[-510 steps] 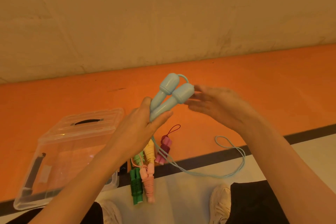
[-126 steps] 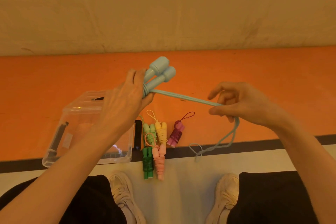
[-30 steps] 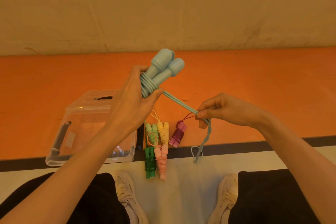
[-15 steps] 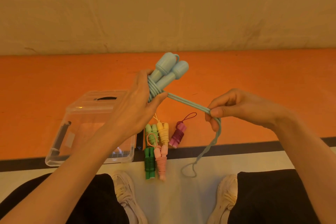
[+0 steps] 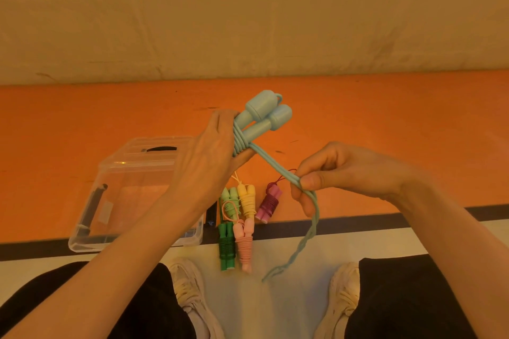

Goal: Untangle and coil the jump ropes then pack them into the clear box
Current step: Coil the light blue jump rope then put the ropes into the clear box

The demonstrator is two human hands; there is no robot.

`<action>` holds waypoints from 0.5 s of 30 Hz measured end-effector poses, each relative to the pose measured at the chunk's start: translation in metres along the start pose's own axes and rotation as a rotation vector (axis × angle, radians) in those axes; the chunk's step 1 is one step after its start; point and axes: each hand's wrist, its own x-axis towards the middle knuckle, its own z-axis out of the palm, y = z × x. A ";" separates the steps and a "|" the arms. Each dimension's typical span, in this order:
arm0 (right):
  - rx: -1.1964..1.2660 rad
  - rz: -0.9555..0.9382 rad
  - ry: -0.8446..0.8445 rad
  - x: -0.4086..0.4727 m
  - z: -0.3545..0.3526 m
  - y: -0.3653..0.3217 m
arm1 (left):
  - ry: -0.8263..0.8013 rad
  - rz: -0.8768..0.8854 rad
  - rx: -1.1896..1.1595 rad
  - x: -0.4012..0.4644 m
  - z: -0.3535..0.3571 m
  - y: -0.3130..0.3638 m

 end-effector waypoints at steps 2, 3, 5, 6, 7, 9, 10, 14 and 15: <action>0.027 0.020 0.097 0.000 0.000 0.001 | 0.019 -0.034 -0.010 0.001 -0.002 -0.003; 0.040 0.045 0.169 -0.001 -0.001 0.002 | 0.031 -0.055 -0.020 0.002 -0.004 -0.006; 0.001 0.123 0.308 -0.003 -0.006 0.006 | 0.056 -0.086 -0.001 0.003 -0.006 -0.014; -0.048 0.171 0.337 -0.006 -0.009 0.009 | 0.066 -0.100 0.028 0.003 -0.007 -0.017; -0.105 0.221 0.335 -0.009 -0.012 0.010 | 0.071 -0.126 0.057 0.004 -0.008 -0.020; -0.202 0.273 0.331 -0.020 -0.019 0.012 | 0.066 -0.195 0.099 0.006 -0.009 -0.025; -0.218 0.252 0.369 -0.025 -0.023 0.012 | 0.063 -0.216 0.113 0.006 -0.009 -0.027; -0.226 -0.089 0.755 -0.033 -0.032 0.009 | 0.043 -0.209 0.142 0.008 -0.009 -0.031; -0.242 -0.168 0.839 -0.031 -0.034 0.009 | 0.027 -0.185 0.146 0.008 -0.007 -0.030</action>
